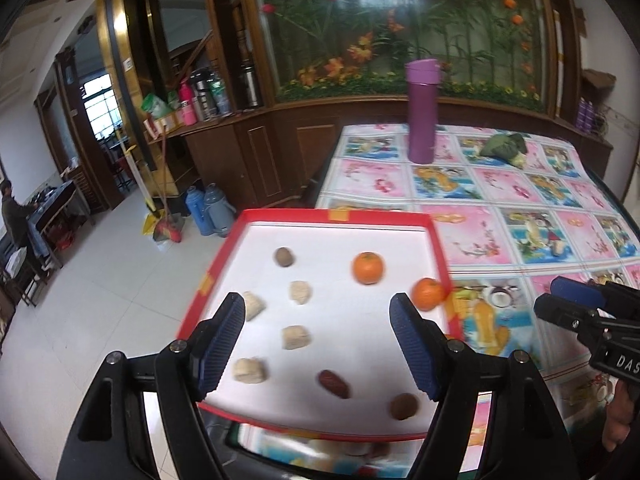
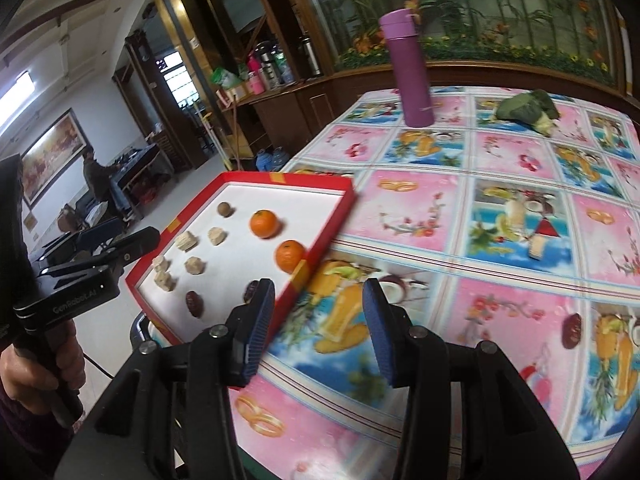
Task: Organize fruits
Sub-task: 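Move both open tools back toward the fruit pile, then grasp a red date with the right tool while the left tool grasps a beige cube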
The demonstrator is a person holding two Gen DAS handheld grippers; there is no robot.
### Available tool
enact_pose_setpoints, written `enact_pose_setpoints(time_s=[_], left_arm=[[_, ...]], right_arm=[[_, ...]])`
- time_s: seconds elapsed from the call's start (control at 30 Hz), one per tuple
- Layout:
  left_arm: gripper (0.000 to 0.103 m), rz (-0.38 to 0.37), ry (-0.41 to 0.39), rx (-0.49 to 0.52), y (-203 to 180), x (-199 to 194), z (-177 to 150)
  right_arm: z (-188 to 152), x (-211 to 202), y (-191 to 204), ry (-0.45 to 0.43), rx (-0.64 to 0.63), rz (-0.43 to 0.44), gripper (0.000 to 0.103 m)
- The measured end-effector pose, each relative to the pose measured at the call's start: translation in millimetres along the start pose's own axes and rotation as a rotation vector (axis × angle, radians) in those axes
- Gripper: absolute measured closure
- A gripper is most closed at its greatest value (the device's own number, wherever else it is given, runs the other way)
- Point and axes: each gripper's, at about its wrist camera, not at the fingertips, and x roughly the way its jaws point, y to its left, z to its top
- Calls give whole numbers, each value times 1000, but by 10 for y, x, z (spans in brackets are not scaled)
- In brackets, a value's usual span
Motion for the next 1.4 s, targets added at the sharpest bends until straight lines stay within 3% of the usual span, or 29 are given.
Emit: enact_pose_setpoints(time_s=[0.33, 0.8, 1.13, 1.4], left_arm=[[24, -64, 22, 85, -528, -2, 21], [24, -192, 144, 162, -988, 174, -272], [24, -246, 202, 202, -1159, 263, -428], [24, -264, 230, 185, -1143, 314, -471]], right_arm=[[-109, -371, -656, -47, 109, -69, 50], [-543, -762, -1396, -45, 228, -240, 46], [-479, -507, -1429, 9, 233, -269, 46], [-336, -328, -1393, 36, 191, -339, 46]])
